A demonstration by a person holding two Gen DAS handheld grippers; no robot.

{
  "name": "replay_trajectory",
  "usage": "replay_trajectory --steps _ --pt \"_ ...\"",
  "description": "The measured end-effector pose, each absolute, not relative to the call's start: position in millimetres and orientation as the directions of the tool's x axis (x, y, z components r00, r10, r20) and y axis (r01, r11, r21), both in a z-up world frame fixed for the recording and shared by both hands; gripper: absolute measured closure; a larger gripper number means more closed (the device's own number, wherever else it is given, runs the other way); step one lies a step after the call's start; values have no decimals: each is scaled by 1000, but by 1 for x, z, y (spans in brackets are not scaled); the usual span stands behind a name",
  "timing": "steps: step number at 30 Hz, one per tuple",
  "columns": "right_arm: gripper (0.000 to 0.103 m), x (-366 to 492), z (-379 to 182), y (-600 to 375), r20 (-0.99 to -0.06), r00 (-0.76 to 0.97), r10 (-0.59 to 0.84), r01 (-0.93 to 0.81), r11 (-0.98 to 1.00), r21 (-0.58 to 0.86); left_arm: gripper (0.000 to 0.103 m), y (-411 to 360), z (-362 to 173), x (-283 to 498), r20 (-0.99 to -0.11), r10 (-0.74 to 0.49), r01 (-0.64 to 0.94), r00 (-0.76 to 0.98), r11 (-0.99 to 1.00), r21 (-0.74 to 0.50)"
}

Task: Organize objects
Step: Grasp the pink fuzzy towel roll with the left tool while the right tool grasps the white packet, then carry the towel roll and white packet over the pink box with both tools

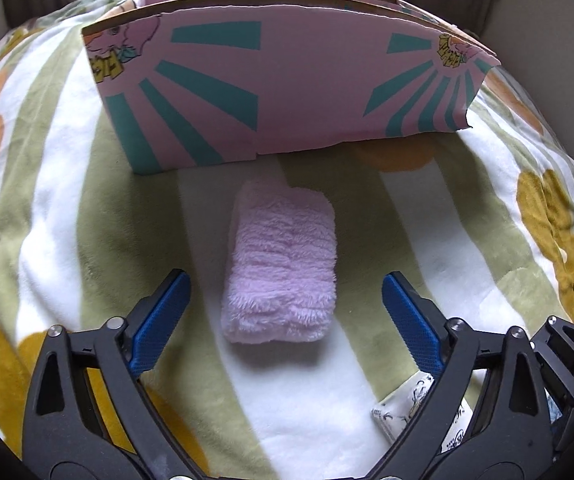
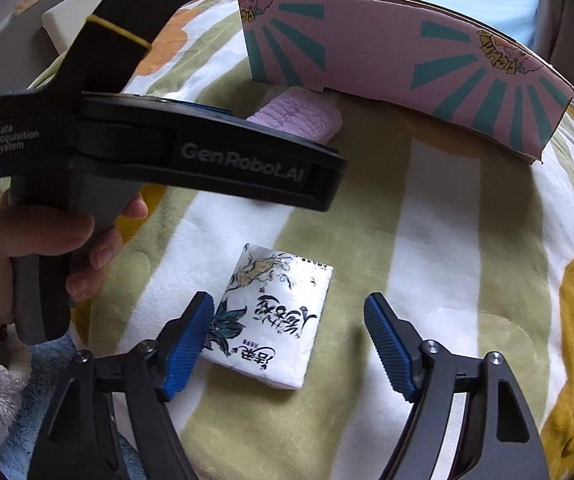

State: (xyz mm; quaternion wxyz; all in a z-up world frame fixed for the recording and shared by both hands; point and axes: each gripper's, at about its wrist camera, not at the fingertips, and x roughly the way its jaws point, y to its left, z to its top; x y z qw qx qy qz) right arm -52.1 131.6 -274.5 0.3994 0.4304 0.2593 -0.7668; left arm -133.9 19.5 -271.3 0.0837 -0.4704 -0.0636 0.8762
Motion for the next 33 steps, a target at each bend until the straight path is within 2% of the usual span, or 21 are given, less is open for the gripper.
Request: replay_trajectory --steps 1,3,7,11,17,33 --pt "32 -52 -275 131 -866 -311 -391 837 -544 -55 13 20 -271 -135 -813 204 -89 -545 -979 -185" --pt "37 -51 -275 131 -865 -309 -395 841 -538 -54 24 22 -273 -138 -819 194 -92 -540 -981 -172" --pt "43 -48 -277 130 -867 -304 -395 847 -528 -57 35 21 -278 -143 -831 179 -87 -526 -984 -157" --pt "48 -48 -278 130 -871 -292 -394 850 -525 -47 53 18 -279 -144 -829 180 -81 -530 -984 -161" --pt "52 -48 -278 132 -870 -294 -395 847 -530 -46 59 12 -278 -142 -821 195 -65 -537 -979 -191" --pt "55 -57 -270 151 -860 -317 -401 806 -592 -20 60 3 -263 -135 -808 191 -43 -557 -978 -202"
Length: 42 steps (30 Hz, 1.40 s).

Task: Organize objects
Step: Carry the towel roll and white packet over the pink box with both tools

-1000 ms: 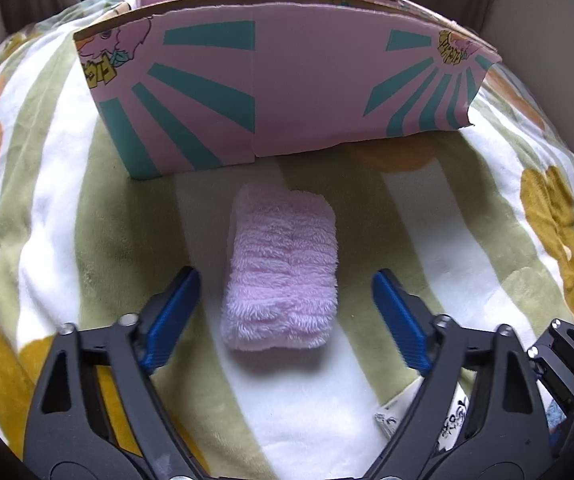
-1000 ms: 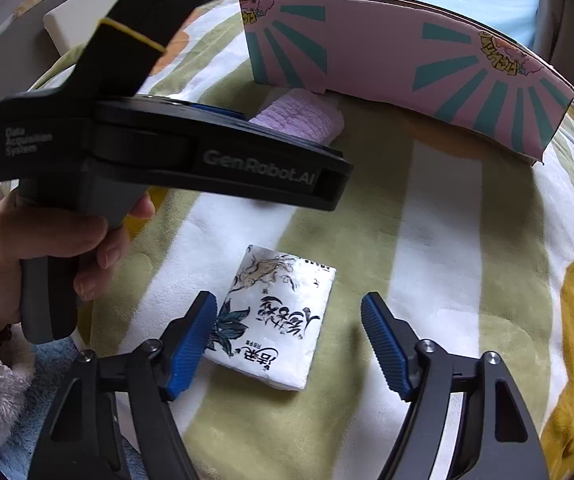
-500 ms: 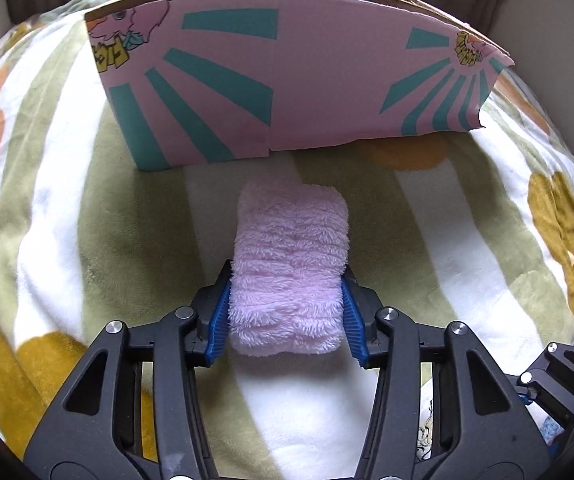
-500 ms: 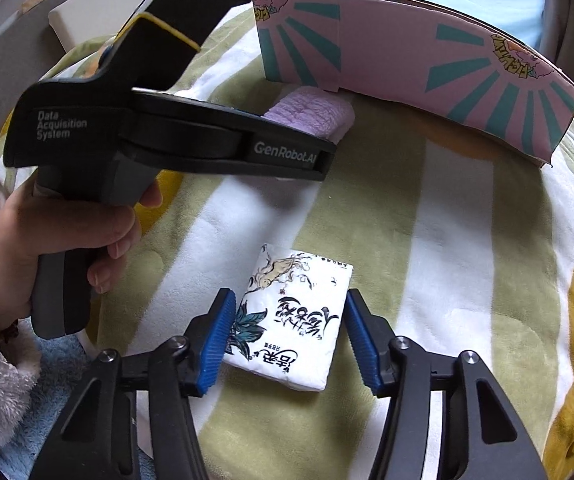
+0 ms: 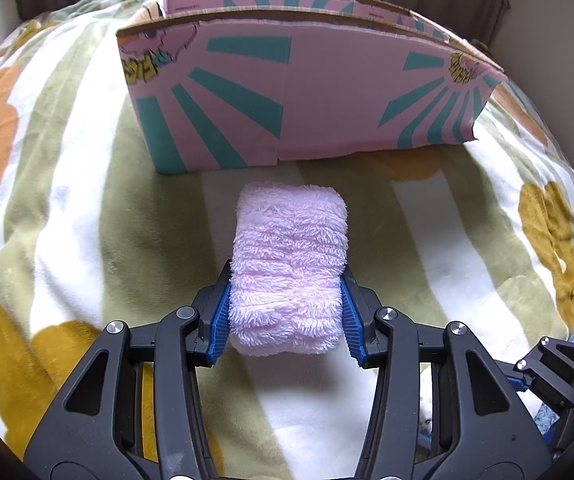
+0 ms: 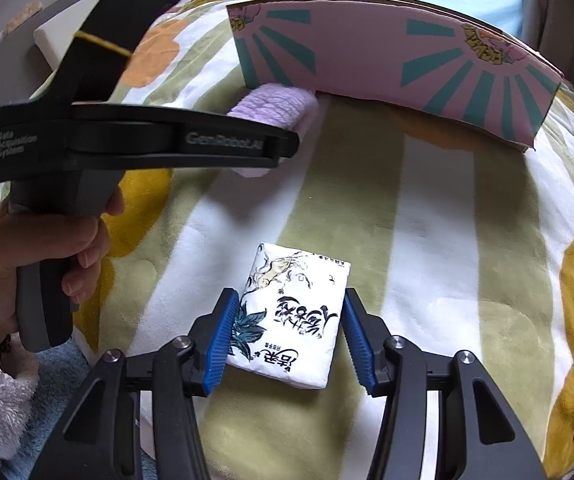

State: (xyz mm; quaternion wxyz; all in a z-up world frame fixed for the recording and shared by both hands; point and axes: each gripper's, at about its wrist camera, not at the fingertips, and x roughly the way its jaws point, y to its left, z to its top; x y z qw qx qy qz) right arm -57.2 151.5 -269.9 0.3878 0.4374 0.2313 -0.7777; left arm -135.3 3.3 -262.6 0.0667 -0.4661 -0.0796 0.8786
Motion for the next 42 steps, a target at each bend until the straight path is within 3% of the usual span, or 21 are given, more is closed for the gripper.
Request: replay_trajectory --steps 12,24,34,42 --pt "55 -57 -226 194 -821 -376 -430 772 -635 -20 60 -11 -217 -107 -800 166 -17 -577 -981 -191" --pt "55 -111 -136 184 -767 -450 -457 771 -632 -76 60 -37 -135 -100 -763 113 -3 -636 -990 -144" --pt "55 -172 -57 156 -728 -454 -513 792 -607 -67 60 -45 -83 -149 -748 102 -28 -655 -993 -111" --pt "55 -233 -47 107 -769 -426 -476 795 -603 -68 60 -47 -87 -223 -782 134 -39 -609 -990 -139"
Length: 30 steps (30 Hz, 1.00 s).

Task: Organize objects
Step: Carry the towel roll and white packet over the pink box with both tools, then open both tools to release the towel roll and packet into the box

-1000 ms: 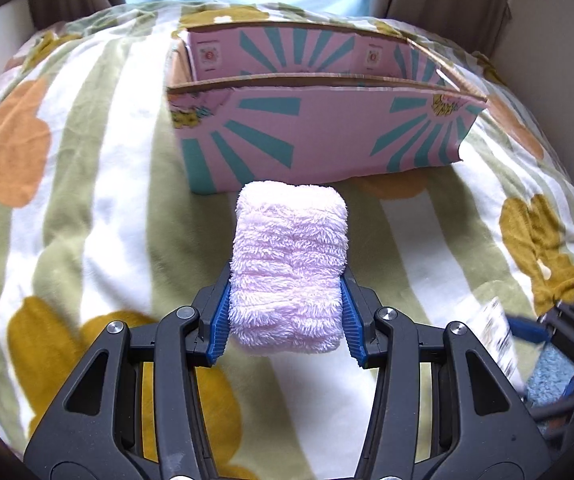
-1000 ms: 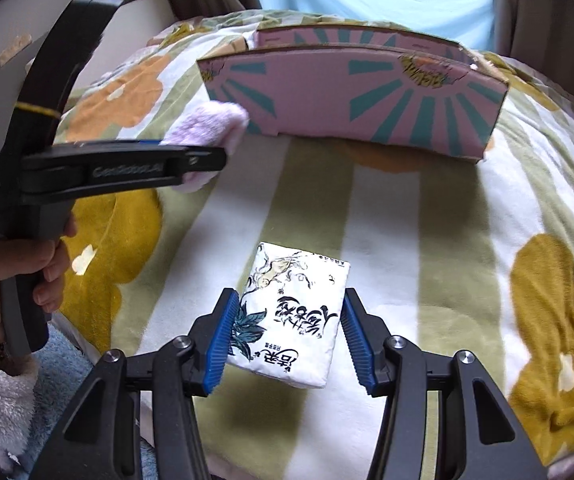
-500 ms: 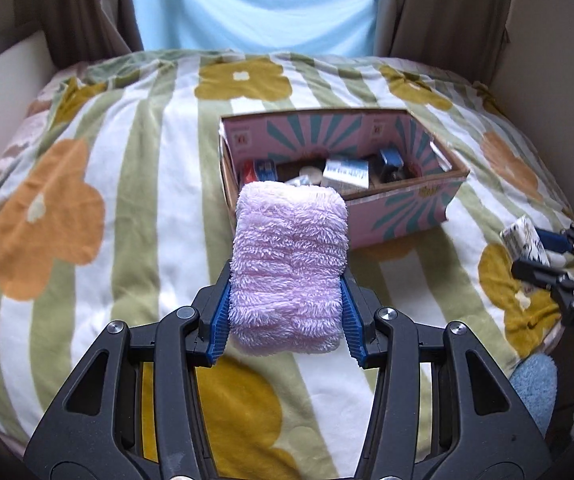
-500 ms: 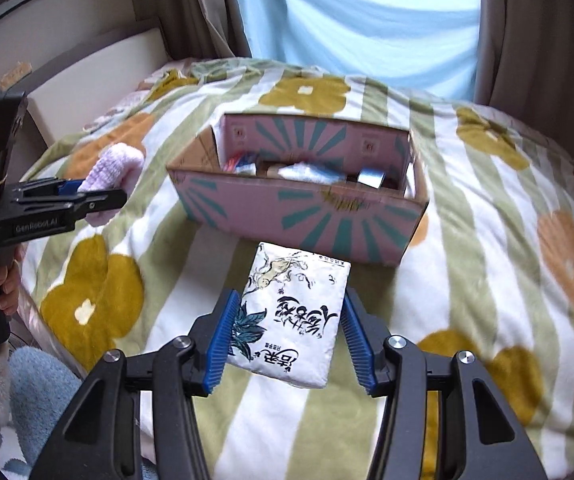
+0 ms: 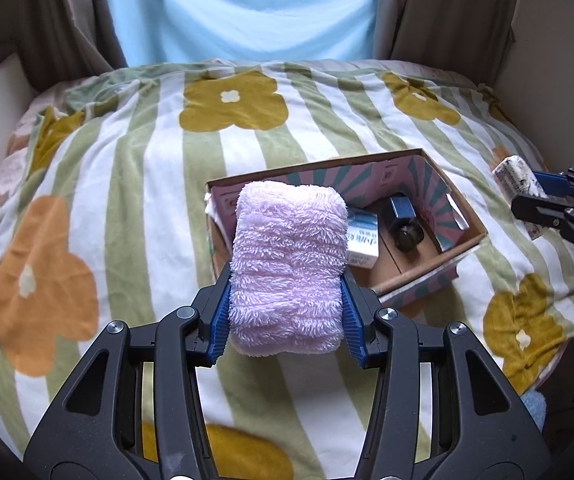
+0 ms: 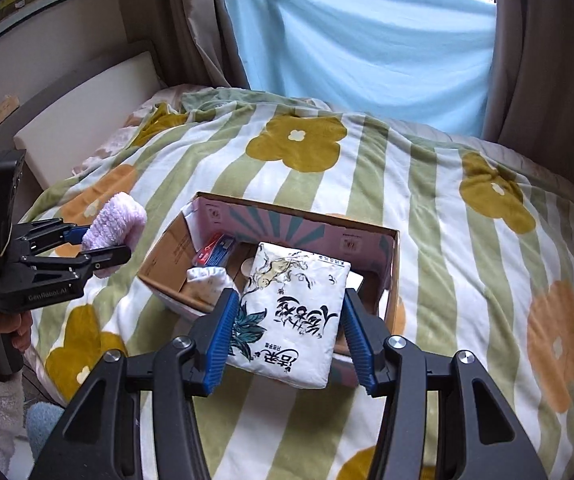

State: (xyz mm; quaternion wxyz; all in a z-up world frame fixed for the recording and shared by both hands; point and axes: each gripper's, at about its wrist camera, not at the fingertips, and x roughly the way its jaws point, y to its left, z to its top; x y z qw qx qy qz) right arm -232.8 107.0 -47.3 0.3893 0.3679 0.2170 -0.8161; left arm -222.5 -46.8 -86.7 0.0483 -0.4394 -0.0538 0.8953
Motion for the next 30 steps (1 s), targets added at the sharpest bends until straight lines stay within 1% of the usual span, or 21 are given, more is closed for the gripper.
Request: replay_trajectory --steps 5,14,25,26,27,28,29,30 --pt "55 -262 -69 74 -807 -410 -425 798 -595 -93 60 -47 -111 -266 -811 172 -36 -560 -982 -184" --pt "55 -301 -117 44 -866 -361 -347 787 -611 -83 60 -44 -155 -304 -849 167 -31 -502 -984 -175" --pt "55 -318 -131 39 -895 -330 -302 775 -628 -73 60 -40 -164 -319 -868 137 -40 -478 -990 -134" --pt "54 -318 -132 39 -895 -330 -300 773 -630 -74 58 -40 -164 -319 -865 136 -45 -483 -990 -130" --pt "50 -319 -135 40 -898 -332 -289 770 -633 -81 50 -39 -164 -319 -866 133 -48 -483 -991 -125" --pt "46 -320 -137 40 -902 -334 -274 766 -637 -90 39 -38 -165 -320 -871 122 -45 -476 -992 -114" --pt "34 -321 -140 42 -904 -340 -260 757 -646 -99 2 -37 -166 -320 -879 97 -38 -468 -995 -90" --pt "20 -323 -140 44 -900 -350 -261 748 -656 -101 0 -36 -167 -318 -878 75 -36 -473 -997 -66"
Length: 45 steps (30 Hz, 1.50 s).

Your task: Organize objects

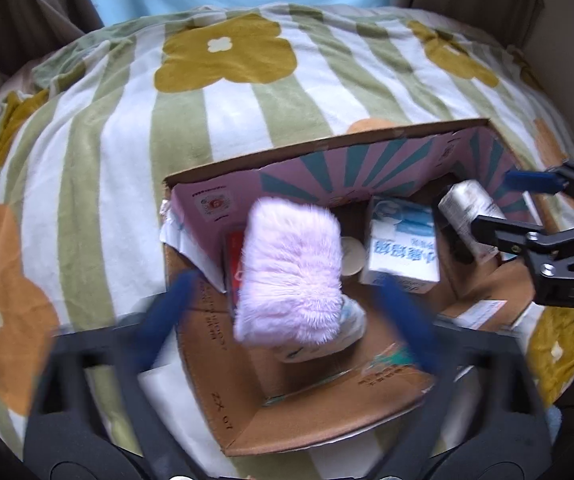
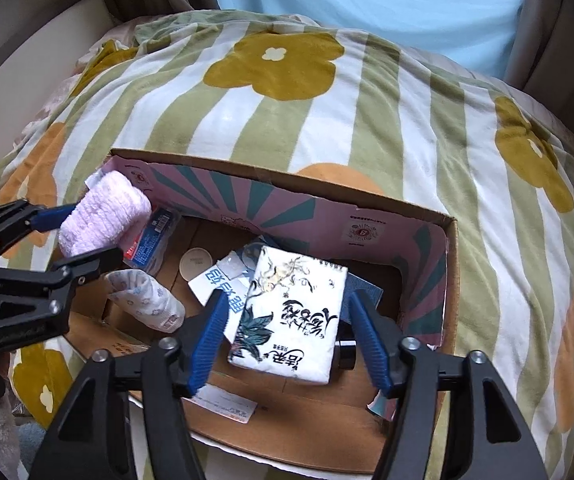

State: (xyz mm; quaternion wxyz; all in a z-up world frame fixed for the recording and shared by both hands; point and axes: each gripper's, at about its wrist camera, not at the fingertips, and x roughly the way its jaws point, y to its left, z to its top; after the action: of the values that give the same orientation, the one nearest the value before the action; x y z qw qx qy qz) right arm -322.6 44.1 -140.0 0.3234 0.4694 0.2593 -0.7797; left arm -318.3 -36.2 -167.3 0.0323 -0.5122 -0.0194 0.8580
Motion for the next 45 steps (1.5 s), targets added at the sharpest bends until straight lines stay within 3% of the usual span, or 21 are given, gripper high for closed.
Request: replay_trajectory --steps 2,19,27,32,36,45 --pt "0 -325 -140 49 -896 -359 -263 735 -671 -97 0 -35 -169 -316 -874 67 -46 -480 -998 -51" --pt "1 -317 -133 58 -882 -394 -257 696 -711 -103 0 -37 -141 -301 -838 73 -16 -541 -997 -77" --pt "1 -290 -88 66 -844 -448 -296 682 -723 -109 0 -42 -96 -273 -801 73 12 -594 -995 -100" --pt "1 -258 -50 91 -808 -474 -351 654 -755 -55 0 -43 -48 -231 -755 79 23 -651 -992 -124" --pt "1 -221 -25 108 -759 -535 -371 657 -748 -97 0 -33 -18 -185 -693 -6 63 -721 -996 -57" --pt "1 -134 -20 155 -672 -596 -438 648 -758 -81 0 -10 -18 -92 -626 -92 129 -774 -992 -13"
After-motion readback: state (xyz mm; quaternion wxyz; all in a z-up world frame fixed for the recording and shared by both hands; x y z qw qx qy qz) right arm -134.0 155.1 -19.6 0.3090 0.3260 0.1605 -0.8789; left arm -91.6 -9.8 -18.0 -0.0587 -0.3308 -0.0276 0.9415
